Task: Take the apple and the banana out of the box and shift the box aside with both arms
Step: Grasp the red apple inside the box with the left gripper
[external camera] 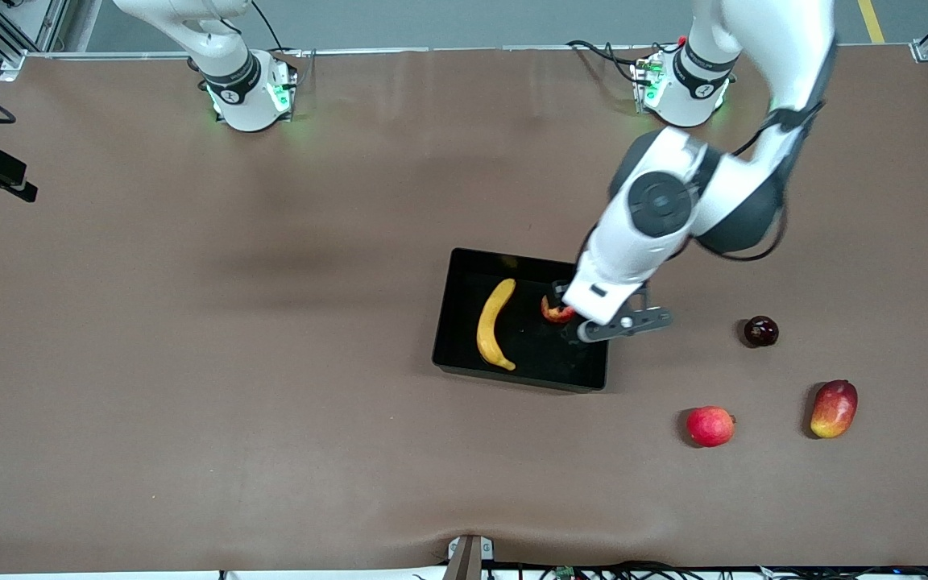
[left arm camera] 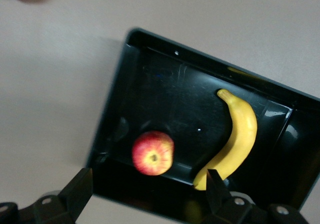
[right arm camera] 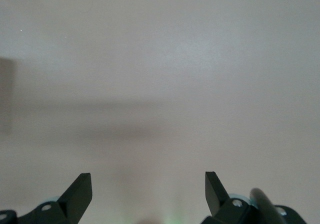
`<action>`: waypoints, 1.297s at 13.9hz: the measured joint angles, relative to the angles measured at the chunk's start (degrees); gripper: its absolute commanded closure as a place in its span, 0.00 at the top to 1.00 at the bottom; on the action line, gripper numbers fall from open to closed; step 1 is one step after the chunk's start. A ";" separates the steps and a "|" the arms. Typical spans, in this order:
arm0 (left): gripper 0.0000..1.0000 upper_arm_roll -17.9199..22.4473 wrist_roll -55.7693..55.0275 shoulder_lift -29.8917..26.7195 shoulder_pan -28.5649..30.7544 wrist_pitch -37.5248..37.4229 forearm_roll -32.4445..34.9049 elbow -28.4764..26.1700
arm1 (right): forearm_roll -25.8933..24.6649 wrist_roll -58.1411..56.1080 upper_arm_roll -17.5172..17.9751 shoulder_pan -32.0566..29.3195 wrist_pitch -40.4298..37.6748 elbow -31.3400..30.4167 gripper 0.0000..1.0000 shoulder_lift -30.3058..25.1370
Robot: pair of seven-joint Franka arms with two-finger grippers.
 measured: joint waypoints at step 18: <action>0.11 0.06 -5.64 12.60 -2.70 2.34 5.18 -2.72 | 0.00 0.00 0.22 0.00 0.10 0.04 1.00 0.01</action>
